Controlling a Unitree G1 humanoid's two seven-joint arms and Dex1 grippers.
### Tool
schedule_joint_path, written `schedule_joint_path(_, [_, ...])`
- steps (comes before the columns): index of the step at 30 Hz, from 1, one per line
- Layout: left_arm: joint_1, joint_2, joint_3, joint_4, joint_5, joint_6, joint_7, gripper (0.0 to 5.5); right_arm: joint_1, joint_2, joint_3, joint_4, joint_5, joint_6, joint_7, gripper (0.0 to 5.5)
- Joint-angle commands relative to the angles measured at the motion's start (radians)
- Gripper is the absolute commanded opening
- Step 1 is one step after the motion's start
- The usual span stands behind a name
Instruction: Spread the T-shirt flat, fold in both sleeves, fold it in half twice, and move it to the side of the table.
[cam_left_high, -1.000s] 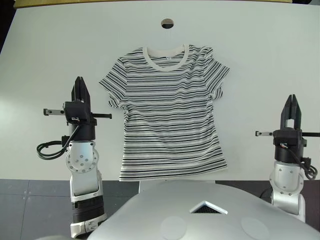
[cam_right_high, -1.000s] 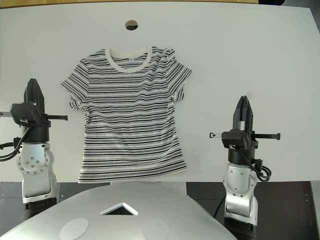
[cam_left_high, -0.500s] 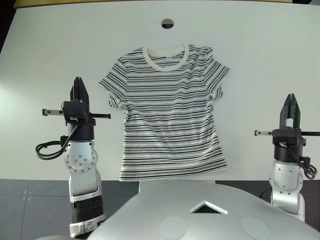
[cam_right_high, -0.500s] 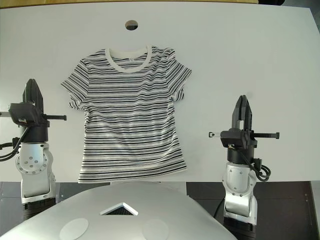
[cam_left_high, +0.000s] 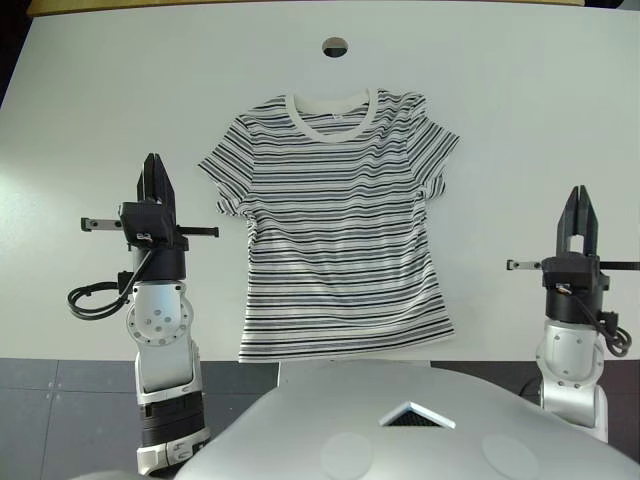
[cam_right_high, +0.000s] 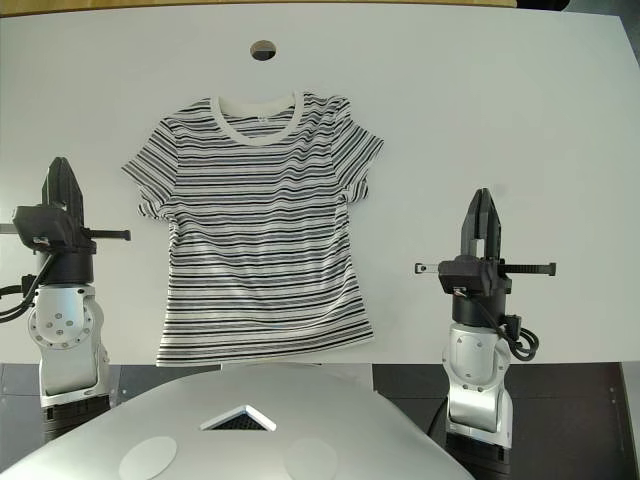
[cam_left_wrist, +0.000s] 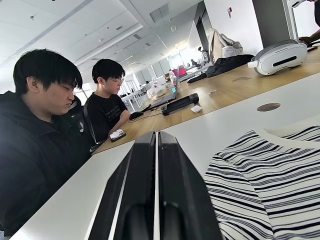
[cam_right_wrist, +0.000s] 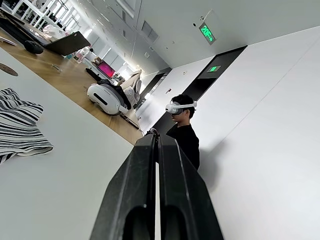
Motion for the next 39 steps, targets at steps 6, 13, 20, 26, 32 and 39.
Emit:
schedule_joint_path(6, [-0.001, 0.008, 0.008, -0.009, -0.013, 0.013, -0.014, 0.11, 0.003, -0.001, -0.002, -0.017, 0.009, 0.013, -0.001, 0.10])
schedule_joint_path(13, [0.001, 0.003, 0.006, -0.006, -0.012, 0.013, -0.006, 0.11, -0.048, -0.022, 0.048, -0.012, 0.131, 0.095, 0.106, 0.10])
schedule_joint_path(20, [-0.050, -0.007, -0.032, 0.069, 0.007, 0.000, -0.002, 0.11, -0.484, -0.040, 0.314, 0.123, 0.289, 0.667, 0.534, 0.10])
schedule_joint_path(26, [-0.135, -0.018, -0.064, 0.161, -0.078, 0.117, -0.056, 0.11, -0.694, -0.014, 0.383, 0.302, 0.340, 0.813, 0.616, 0.10])
schedule_joint_path(32, [-0.206, -0.044, -0.073, 0.242, -0.104, 0.092, -0.047, 0.11, -0.777, -0.039, 0.422, 0.479, 0.336, 0.876, 0.650, 0.10])
schedule_joint_path(39, [-0.213, -0.066, -0.074, 0.265, -0.102, 0.060, -0.037, 0.11, -0.805, -0.116, 0.418, 0.542, 0.312, 0.913, 0.649, 0.10])
